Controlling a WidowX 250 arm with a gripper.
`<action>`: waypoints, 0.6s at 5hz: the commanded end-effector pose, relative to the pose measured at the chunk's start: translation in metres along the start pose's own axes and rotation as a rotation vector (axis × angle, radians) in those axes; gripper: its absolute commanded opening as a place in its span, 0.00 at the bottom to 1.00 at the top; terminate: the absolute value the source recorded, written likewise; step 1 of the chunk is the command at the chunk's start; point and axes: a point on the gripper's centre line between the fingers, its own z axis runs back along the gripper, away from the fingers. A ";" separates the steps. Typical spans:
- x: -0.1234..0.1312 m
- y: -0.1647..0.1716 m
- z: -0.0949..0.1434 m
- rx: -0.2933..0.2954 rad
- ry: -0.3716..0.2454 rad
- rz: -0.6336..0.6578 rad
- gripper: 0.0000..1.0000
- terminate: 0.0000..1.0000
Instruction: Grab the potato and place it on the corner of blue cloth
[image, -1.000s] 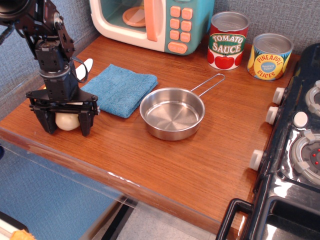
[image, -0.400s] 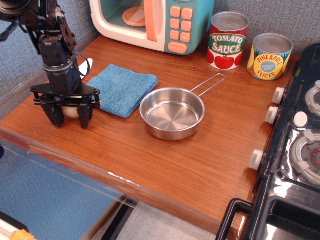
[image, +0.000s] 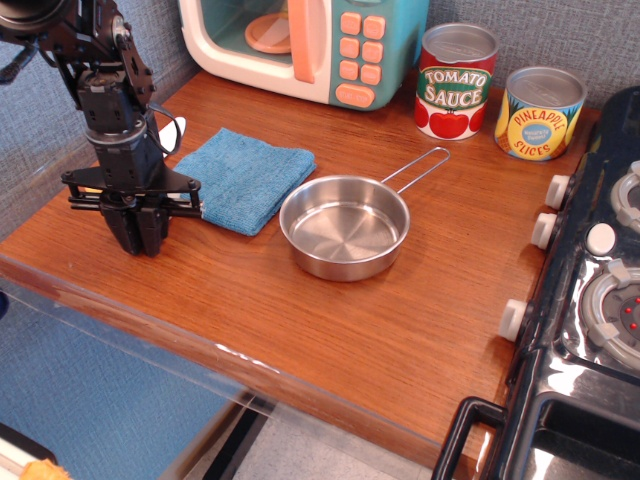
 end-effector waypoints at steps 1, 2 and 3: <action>-0.004 -0.015 0.026 0.024 -0.052 -0.075 1.00 0.00; -0.009 -0.032 0.052 -0.057 -0.136 -0.262 1.00 0.00; -0.015 -0.045 0.077 -0.100 -0.226 -0.396 1.00 0.00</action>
